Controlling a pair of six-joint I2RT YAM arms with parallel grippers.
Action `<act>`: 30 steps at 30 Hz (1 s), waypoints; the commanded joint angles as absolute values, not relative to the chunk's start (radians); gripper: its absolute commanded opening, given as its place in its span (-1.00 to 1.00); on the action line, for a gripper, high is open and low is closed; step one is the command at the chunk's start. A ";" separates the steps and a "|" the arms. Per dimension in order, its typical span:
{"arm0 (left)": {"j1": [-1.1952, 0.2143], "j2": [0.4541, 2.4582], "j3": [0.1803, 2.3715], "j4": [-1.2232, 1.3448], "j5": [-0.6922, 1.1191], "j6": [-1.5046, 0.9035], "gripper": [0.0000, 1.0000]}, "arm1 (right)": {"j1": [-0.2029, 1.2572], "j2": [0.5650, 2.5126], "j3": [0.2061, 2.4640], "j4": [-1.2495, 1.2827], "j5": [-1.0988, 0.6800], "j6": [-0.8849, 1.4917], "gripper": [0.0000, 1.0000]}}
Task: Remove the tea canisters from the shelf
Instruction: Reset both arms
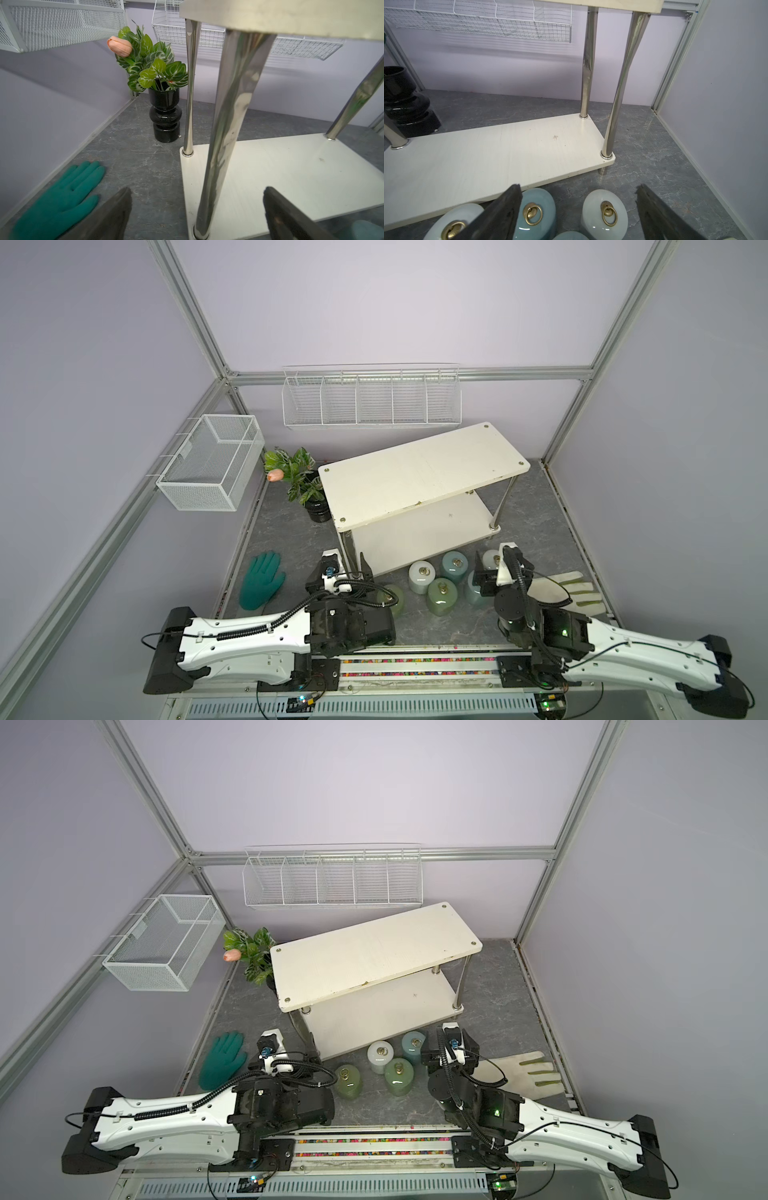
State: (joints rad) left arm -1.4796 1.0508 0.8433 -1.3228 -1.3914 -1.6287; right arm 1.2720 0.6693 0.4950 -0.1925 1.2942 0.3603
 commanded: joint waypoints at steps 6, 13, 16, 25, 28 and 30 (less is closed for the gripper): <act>-1.522 1.139 0.869 -1.764 -1.348 -2.253 0.99 | 1.224 0.714 0.517 -0.252 1.282 0.411 0.78; -1.523 1.058 0.856 -1.765 -1.385 -2.219 0.99 | 1.207 0.718 0.519 -0.252 1.263 0.393 0.78; -1.532 0.954 0.869 -1.737 -1.442 -2.062 0.99 | 1.196 0.727 0.517 -0.238 1.253 0.385 0.78; -1.583 0.626 0.903 -1.248 -1.561 -1.195 0.99 | 1.180 0.796 0.525 -0.198 1.217 0.381 0.78; -1.583 0.474 0.866 -0.855 -1.536 -0.671 0.99 | 1.176 0.824 0.536 -0.194 1.209 0.374 0.78; -1.583 0.362 0.854 -0.655 -1.473 -0.408 0.99 | 1.174 0.836 0.541 -0.193 1.211 0.370 0.78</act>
State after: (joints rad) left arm -1.5787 0.4599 0.8738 -1.0462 -1.3903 -1.0500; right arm 1.1831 0.8253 0.5148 -0.2256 1.2137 0.3794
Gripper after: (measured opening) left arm 0.996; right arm 0.889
